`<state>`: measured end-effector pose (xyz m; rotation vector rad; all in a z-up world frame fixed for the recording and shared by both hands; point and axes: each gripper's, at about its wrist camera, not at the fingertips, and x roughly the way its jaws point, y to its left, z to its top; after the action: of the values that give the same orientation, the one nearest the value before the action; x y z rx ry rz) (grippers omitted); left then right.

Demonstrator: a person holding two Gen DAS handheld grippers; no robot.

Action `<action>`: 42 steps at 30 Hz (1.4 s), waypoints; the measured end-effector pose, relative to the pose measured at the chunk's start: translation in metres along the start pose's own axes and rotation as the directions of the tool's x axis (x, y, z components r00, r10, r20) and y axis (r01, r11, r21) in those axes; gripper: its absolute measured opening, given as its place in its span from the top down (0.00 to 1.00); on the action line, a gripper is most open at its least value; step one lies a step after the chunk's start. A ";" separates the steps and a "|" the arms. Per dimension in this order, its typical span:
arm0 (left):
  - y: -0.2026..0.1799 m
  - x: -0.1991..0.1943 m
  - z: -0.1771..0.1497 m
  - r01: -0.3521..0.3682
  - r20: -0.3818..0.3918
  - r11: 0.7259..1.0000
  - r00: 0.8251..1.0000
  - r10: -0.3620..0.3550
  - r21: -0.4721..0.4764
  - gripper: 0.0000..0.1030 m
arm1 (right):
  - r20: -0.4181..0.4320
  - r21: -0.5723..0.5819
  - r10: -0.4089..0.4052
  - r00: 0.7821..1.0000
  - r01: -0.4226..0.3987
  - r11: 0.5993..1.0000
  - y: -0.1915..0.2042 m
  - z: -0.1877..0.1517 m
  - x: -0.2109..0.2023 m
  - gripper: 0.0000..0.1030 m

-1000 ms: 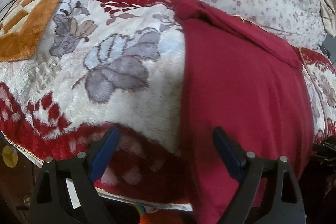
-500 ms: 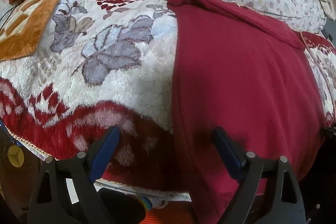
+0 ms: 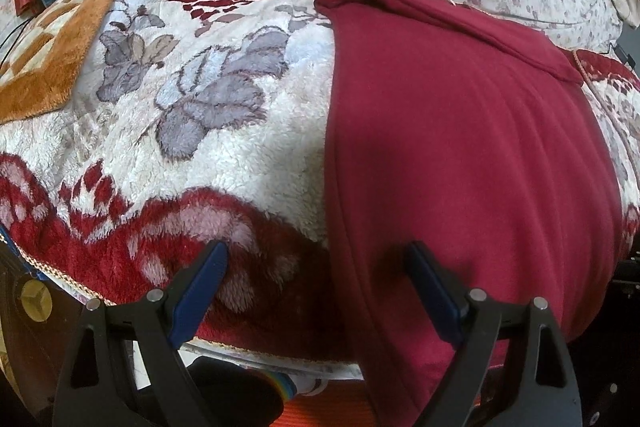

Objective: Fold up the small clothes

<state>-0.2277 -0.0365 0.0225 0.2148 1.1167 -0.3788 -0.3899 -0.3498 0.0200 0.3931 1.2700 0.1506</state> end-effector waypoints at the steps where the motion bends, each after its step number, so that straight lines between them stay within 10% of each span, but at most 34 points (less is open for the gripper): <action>1: 0.000 0.000 -0.001 0.002 -0.002 1.000 1.000 -0.002 0.000 0.13 | -0.002 0.001 0.005 1.000 -0.005 1.000 0.001 0.001 0.001 0.37; 21: -0.008 0.003 -0.013 0.068 -0.060 0.998 0.996 -0.068 0.008 0.13 | 0.026 -0.034 0.166 0.986 -0.165 0.986 0.026 0.004 0.012 0.37; 26: -0.007 0.006 -0.012 0.071 -0.067 0.997 0.995 -0.070 0.006 0.12 | 0.049 -0.043 0.201 0.978 -0.199 0.979 0.027 0.008 0.009 0.83; 32: -0.006 0.007 -0.012 0.073 -0.072 0.997 0.995 -0.073 0.000 0.11 | 0.044 -0.067 0.211 0.977 -0.207 0.976 0.027 0.009 0.009 0.81; 36: -0.006 0.007 -0.012 0.073 -0.073 0.997 0.995 -0.073 -0.001 0.11 | -0.002 -0.072 0.233 0.972 -0.233 0.970 0.032 0.005 0.021 0.56; 42: -0.006 0.007 -0.012 0.073 -0.073 0.997 0.995 -0.073 -0.001 0.11 | -0.001 -0.092 0.233 0.973 -0.232 0.968 0.037 0.003 0.023 0.56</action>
<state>-0.2373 -0.0391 0.0109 0.1911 1.1981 -0.4396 -0.3760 -0.3090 0.0135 0.4625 1.2003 0.4044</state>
